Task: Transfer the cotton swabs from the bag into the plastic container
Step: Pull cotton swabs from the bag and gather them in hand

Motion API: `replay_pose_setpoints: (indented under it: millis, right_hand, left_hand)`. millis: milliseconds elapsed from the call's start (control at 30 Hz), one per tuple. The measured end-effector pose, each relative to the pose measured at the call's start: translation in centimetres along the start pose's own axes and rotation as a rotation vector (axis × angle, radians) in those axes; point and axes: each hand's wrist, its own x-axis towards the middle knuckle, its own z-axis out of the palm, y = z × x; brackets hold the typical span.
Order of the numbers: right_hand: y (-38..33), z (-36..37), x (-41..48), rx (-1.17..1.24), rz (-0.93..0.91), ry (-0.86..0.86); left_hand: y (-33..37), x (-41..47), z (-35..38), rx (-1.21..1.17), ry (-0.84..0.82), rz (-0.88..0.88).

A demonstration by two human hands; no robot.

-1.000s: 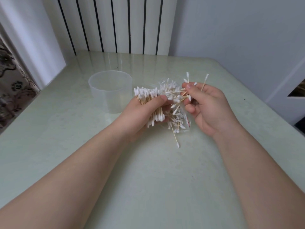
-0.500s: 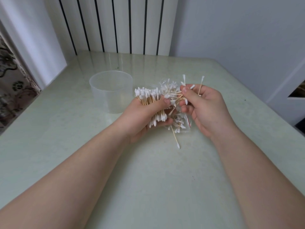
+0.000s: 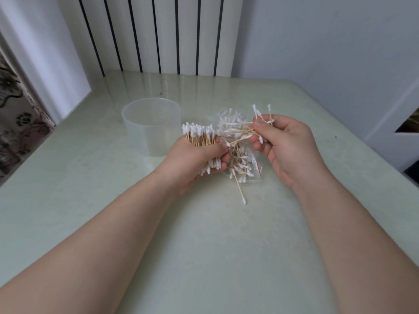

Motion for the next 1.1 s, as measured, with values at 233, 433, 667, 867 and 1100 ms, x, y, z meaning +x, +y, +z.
replay_pose_setpoints:
  millis: [233,433,667,867,1100]
  right_hand:
    - [0.6,0.2,0.0,-0.093,0.004,-0.072]
    - [0.4,0.5,-0.3,-0.013,0.003,-0.061]
    - [-0.1,0.1,-0.1,-0.019,-0.033,0.025]
    - [-0.1,0.0,0.1,-0.036,-0.029,0.097]
    - [0.6,-0.4,0.6,-0.154,-0.061,0.149]
  left_hand:
    - [-0.3,-0.1,-0.2,0.032,-0.070,-0.014]
    - [-0.3,-0.1,0.1,0.093,-0.048,-0.016]
    - [-0.3,0.4,-0.2,0.088,0.093,-0.029]
    - [0.0,0.3,-0.2,-0.004,0.123,0.003]
    - [0.8,0.1,0.0,-0.213,0.129,0.001]
